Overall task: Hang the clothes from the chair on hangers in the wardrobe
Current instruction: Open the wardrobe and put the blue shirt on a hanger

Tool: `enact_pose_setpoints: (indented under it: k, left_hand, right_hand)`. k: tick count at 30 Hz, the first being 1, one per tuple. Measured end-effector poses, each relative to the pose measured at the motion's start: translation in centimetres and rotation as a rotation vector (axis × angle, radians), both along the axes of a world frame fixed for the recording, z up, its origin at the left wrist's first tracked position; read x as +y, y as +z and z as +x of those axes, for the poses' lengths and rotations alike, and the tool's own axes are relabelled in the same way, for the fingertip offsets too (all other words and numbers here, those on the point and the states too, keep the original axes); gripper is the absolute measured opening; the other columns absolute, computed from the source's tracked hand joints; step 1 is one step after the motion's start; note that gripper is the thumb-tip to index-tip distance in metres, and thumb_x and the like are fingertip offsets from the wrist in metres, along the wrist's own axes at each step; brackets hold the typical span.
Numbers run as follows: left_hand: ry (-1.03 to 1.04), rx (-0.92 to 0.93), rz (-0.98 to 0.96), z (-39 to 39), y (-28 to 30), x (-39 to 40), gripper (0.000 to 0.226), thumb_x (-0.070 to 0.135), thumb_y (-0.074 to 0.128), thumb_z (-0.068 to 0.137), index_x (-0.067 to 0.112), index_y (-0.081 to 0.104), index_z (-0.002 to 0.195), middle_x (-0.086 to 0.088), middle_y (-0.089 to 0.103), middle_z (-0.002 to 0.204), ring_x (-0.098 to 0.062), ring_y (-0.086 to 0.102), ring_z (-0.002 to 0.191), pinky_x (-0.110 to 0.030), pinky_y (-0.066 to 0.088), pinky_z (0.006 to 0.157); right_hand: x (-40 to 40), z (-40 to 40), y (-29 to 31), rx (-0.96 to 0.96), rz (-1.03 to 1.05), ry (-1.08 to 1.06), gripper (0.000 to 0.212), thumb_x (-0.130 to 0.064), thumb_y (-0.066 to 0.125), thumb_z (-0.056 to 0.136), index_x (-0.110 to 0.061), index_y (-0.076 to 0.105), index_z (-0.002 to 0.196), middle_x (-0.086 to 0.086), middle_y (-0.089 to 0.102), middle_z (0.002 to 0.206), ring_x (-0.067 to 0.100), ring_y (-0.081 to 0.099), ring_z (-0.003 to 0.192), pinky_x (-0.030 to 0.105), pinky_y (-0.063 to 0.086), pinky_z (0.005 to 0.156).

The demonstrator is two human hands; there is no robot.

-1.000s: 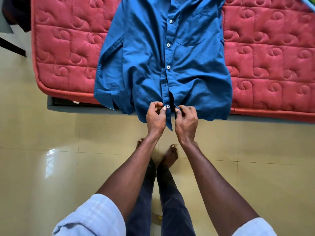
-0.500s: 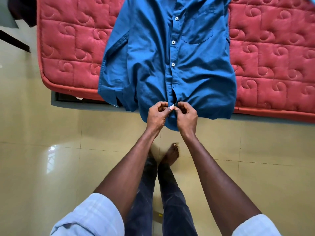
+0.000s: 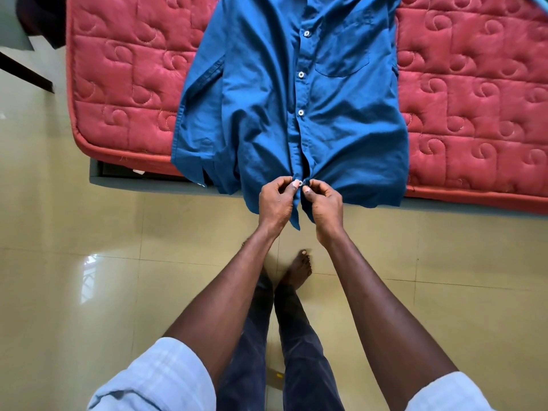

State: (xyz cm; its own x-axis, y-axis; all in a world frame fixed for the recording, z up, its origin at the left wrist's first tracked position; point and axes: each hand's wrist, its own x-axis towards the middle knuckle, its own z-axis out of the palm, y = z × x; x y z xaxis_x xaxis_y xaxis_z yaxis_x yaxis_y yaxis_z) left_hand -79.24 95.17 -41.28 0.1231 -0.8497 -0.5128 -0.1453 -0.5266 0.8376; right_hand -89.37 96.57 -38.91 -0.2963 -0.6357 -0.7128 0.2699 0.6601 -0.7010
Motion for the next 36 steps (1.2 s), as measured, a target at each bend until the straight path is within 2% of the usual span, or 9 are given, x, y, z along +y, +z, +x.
enact_pose_setpoints:
  k: [6, 14, 19, 22, 25, 28, 31, 33, 36]
  left_hand:
    - [0.060, -0.036, -0.021, -0.4, 0.6, 0.4, 0.011, 0.019, 0.067, 0.092, 0.011, 0.074, 0.088, -0.001, 0.073, 0.078, -0.008, 0.066, 0.071, -0.023, 0.054, 0.066]
    - [0.111, -0.131, -0.037, -0.7, 1.0, 0.5, 0.014, 0.021, 0.070, 0.090, 0.009, 0.074, 0.083, 0.001, 0.071, 0.073, -0.006, 0.065, 0.066, -0.017, 0.051, 0.061]
    - [0.197, -0.047, 0.056, -0.3, 0.8, 0.1, 0.010, 0.022, 0.079, 0.082, 0.014, 0.073, 0.079, -0.002, 0.074, 0.073, -0.022, 0.072, 0.073, -0.032, 0.059, 0.068]
    - [0.166, -0.004, 0.104, 0.0, 0.7, -0.2, 0.011, 0.021, 0.077, 0.083, 0.011, 0.076, 0.082, -0.003, 0.075, 0.076, -0.018, 0.071, 0.072, -0.035, 0.060, 0.071]
    - [0.075, 0.028, 0.117, 0.2, 0.5, -0.3, 0.012, 0.021, 0.069, 0.088, 0.013, 0.076, 0.083, -0.003, 0.074, 0.076, -0.017, 0.067, 0.072, -0.044, 0.059, 0.077]
    - [0.016, 0.037, 0.128, 0.4, 0.5, -0.4, 0.024, 0.031, 0.062, 0.085, 0.013, 0.071, 0.072, 0.001, 0.065, 0.067, -0.016, 0.057, 0.067, -0.042, 0.054, 0.070]
    - [-0.028, 0.049, 0.127, 0.6, 0.8, -0.5, 0.028, 0.037, 0.066, 0.086, 0.014, 0.072, 0.072, 0.000, 0.068, 0.069, -0.015, 0.060, 0.069, -0.039, 0.053, 0.071]
    - [-0.054, 0.017, 0.105, 0.8, 1.0, -0.9, 0.018, 0.027, 0.067, 0.090, 0.019, 0.075, 0.075, 0.001, 0.073, 0.072, -0.015, 0.067, 0.072, -0.042, 0.059, 0.077]
    - [-0.105, -0.022, 0.089, 0.9, 1.1, -1.4, 0.020, 0.019, 0.063, 0.093, 0.012, 0.073, 0.077, -0.007, 0.072, 0.073, -0.015, 0.065, 0.068, -0.047, 0.058, 0.078]
  right_hand:
    - [0.0, 0.3, -0.2, -0.002, 0.014, -0.013, 0.015, -0.005, 0.064, 0.089, -0.017, 0.074, 0.090, 0.002, 0.073, 0.084, 0.014, 0.062, 0.077, 0.033, 0.052, 0.076]
    - [0.2, 0.3, 0.4, 0.000, 0.012, -0.029, 0.011, -0.012, 0.065, 0.087, -0.010, 0.075, 0.087, 0.007, 0.065, 0.074, 0.016, 0.055, 0.069, 0.029, 0.049, 0.065]
    - [-0.1, 0.1, 0.5, 0.011, 0.021, -0.041, 0.012, -0.011, 0.066, 0.085, -0.004, 0.075, 0.089, 0.008, 0.063, 0.070, 0.014, 0.054, 0.062, 0.023, 0.047, 0.057]
    - [-0.2, 0.2, 0.2, 0.046, -0.004, 0.017, 0.004, -0.009, 0.069, 0.082, -0.008, 0.074, 0.083, 0.001, 0.061, 0.062, 0.013, 0.052, 0.059, 0.026, 0.044, 0.055]
    - [-0.5, 0.3, -0.1, 0.183, -0.053, 0.095, 0.006, -0.013, 0.069, 0.080, -0.014, 0.072, 0.075, 0.000, 0.068, 0.065, 0.011, 0.060, 0.061, 0.033, 0.052, 0.060]
    - [-0.6, 0.4, -0.2, 0.313, -0.088, 0.162, 0.005, -0.017, 0.068, 0.077, -0.015, 0.071, 0.073, 0.002, 0.071, 0.070, 0.011, 0.064, 0.065, 0.038, 0.056, 0.066]
    - [-0.6, 0.3, -0.3, 0.385, -0.123, 0.214, 0.006, -0.019, 0.070, 0.081, -0.014, 0.071, 0.078, 0.001, 0.071, 0.074, 0.014, 0.068, 0.070, 0.034, 0.059, 0.066]
    - [-0.8, 0.0, -0.3, 0.416, -0.143, 0.265, 0.006, -0.019, 0.071, 0.085, -0.013, 0.071, 0.082, -0.001, 0.071, 0.077, 0.012, 0.069, 0.073, 0.029, 0.058, 0.067]
    - [-1.2, -0.5, -0.4, 0.412, -0.118, 0.307, 0.006, -0.016, 0.068, 0.088, -0.013, 0.071, 0.084, -0.002, 0.071, 0.080, 0.007, 0.066, 0.073, 0.022, 0.053, 0.065]
